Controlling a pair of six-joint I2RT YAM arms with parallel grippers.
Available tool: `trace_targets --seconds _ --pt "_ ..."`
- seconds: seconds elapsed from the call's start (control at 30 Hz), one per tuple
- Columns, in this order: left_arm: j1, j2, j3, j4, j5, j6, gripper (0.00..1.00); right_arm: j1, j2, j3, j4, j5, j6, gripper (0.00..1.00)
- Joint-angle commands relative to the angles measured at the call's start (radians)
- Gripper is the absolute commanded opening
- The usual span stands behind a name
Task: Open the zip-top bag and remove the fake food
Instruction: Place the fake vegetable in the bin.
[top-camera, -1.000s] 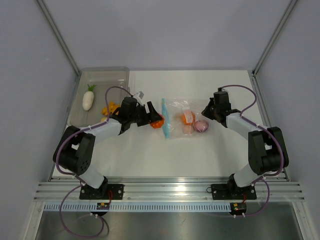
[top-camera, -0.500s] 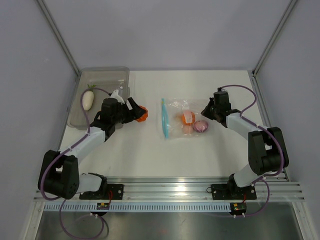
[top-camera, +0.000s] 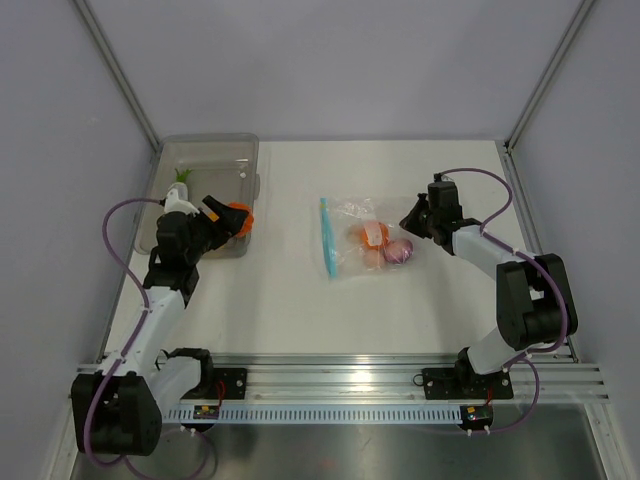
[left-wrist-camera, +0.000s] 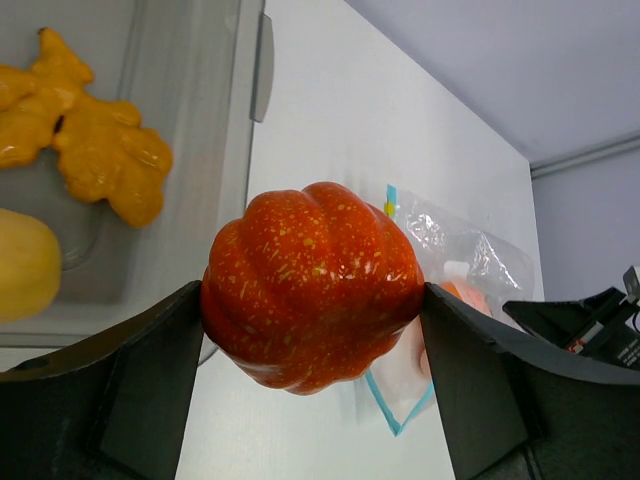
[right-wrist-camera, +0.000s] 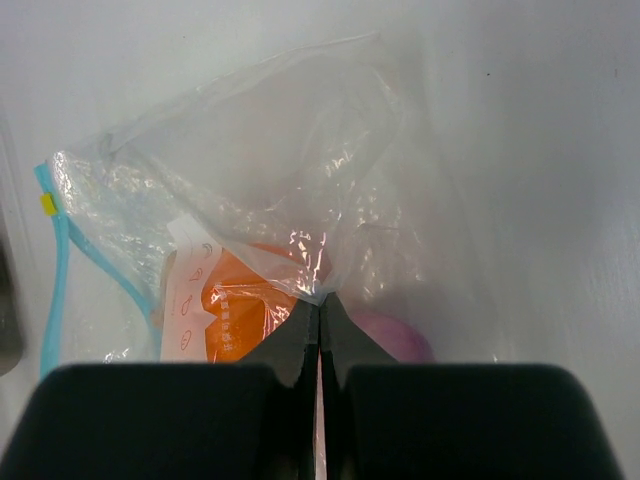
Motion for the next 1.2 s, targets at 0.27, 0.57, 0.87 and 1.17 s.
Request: trace_targets --seconds 0.27,0.57,0.87,1.17 --pt "0.152 0.085 -0.032 0.053 -0.003 -0.102 0.36 -0.001 -0.03 0.01 0.046 -0.036 -0.014 0.0" --pt "0.175 0.15 -0.04 0.073 0.03 -0.139 0.55 -0.003 -0.033 0.008 0.05 -0.044 -0.011 0.0" --pt "0.175 0.096 -0.032 0.04 0.031 -0.123 0.99 -0.003 -0.027 0.008 0.055 -0.053 -0.011 0.0" --pt "0.175 -0.032 -0.063 -0.01 -0.046 -0.126 0.99 -0.003 -0.033 0.005 0.056 -0.057 -0.013 0.0"
